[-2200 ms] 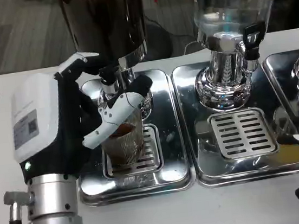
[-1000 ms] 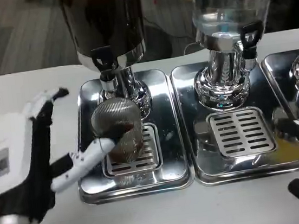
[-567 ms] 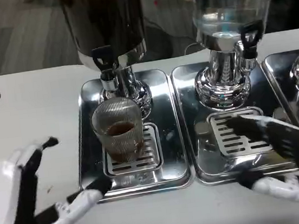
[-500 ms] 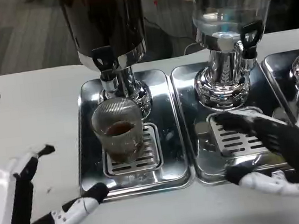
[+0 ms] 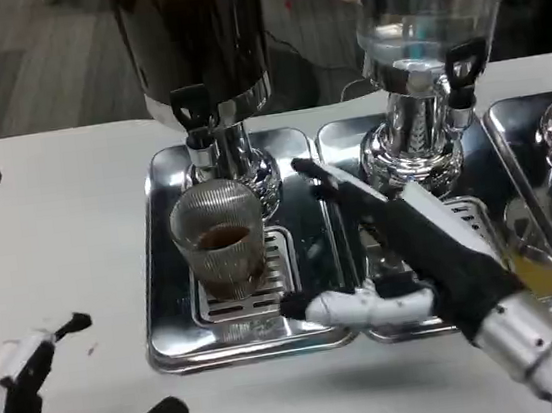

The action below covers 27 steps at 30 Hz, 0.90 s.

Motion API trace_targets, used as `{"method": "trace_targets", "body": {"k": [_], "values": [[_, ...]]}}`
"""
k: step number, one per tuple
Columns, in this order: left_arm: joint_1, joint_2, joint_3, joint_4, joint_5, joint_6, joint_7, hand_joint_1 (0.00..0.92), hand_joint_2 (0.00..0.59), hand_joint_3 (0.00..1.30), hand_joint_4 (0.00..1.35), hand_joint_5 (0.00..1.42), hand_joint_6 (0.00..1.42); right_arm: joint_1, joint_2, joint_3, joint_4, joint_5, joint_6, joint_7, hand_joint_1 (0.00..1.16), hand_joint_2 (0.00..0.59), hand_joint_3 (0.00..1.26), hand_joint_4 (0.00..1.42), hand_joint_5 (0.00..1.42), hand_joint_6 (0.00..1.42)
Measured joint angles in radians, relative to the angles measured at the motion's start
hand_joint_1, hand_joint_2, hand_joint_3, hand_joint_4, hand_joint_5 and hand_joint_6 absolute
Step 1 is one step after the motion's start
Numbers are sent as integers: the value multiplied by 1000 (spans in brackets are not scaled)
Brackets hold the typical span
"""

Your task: Grasp the cup under the faucet to collect the drink, then remove the cup.

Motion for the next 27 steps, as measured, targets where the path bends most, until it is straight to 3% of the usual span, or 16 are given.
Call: {"method": "trace_targets", "body": {"k": [12,27], "values": [[70,-10,87,31,-73,-125,8,0,51,320,255,380,620,-106,78,58,117,-60,49,-54,704,36,26,0,23,7],[129,-60,173,33,-111,-226,8,0,55,334,260,386,620,-244,164,88,324,-113,25,-163,722,36,46,12,36,8]]}}
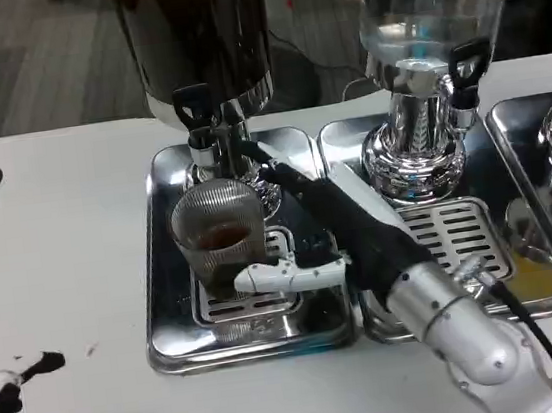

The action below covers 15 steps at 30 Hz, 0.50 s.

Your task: Grasp the cup under the faucet to collect the drink, then remove the cup.

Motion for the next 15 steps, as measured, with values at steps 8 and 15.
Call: {"method": "trace_targets", "body": {"k": [8,15], "values": [[22,-25,22,3,-1,-32,0,0,55,335,260,386,620,-42,34,7,128,-15,-54,-75,730,43,46,31,36,8],[30,-42,28,3,-1,-40,0,0,55,336,260,386,620,-66,53,15,211,-29,-87,-142,737,63,55,43,47,8]]}}
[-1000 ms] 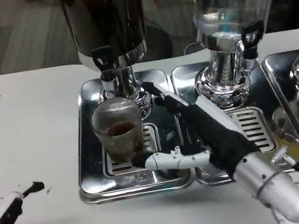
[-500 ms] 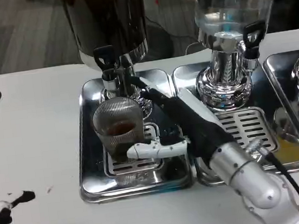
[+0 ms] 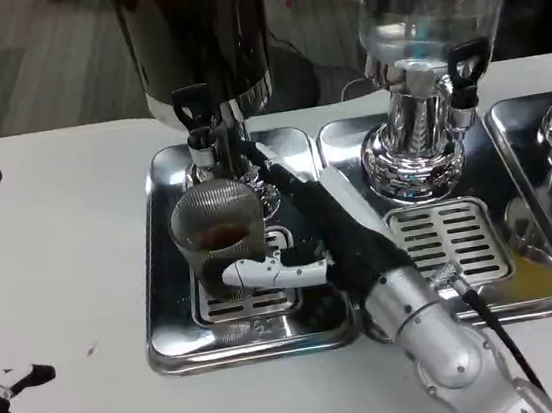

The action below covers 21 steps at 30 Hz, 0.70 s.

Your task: Grasp the cup under the faucet to collect the drink, then remove the cup.

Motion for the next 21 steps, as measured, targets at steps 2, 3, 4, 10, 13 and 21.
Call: {"method": "trace_targets", "body": {"k": [2,3,4,10,13,21], "values": [[1,-4,0,0,0,0,0,0,55,336,260,386,620,-5,7,5,25,-6,-12,-15,738,64,55,44,47,8],[3,-5,0,0,0,-1,0,0,55,336,261,386,620,-7,12,6,39,-7,-15,-21,738,64,55,44,47,8],[4,-6,0,0,0,-2,0,0,55,336,263,386,620,-7,14,7,45,-7,-17,-23,739,64,56,44,47,8],[8,-6,15,0,0,-11,-1,0,55,336,268,386,620,-13,33,9,97,-9,-41,-43,744,61,63,52,47,0],[3,0,28,0,-2,-10,-10,0,55,340,269,386,620,-16,36,11,115,-12,-44,-55,748,61,65,53,47,0],[-10,5,49,-6,-22,-10,-44,0,56,344,270,386,620,-17,57,13,150,-24,-60,-102,757,74,119,127,99,8]]}}
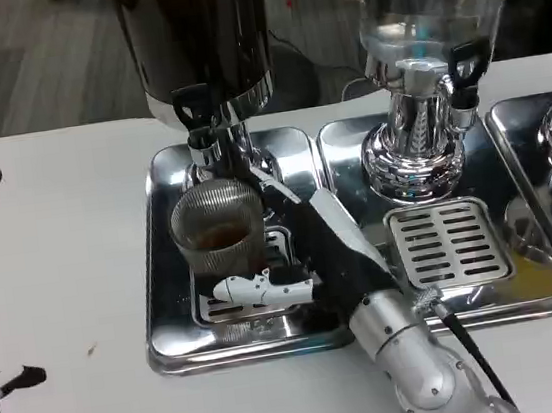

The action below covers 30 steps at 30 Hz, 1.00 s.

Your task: Grasp the cup under the faucet to collect the drink, then remove the cup.

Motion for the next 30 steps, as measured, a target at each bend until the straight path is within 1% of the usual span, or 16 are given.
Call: {"method": "trace_targets", "body": {"k": [5,13,26,30], "values": [[5,-4,10,-4,-10,-2,-1,0,56,348,270,392,620,-1,20,0,21,-4,-3,-51,768,82,152,160,124,38],[15,-11,20,-4,-13,-3,-2,0,59,361,270,396,620,-12,28,5,73,-5,-5,-97,765,90,194,204,157,46],[23,-18,23,-3,-15,-3,-2,0,68,380,283,406,620,-21,33,7,87,-3,-5,-120,758,97,276,263,206,64],[24,-19,25,-3,-15,-3,-4,0,68,384,284,410,615,-21,33,5,87,0,-5,-120,755,98,305,300,242,97]]}}
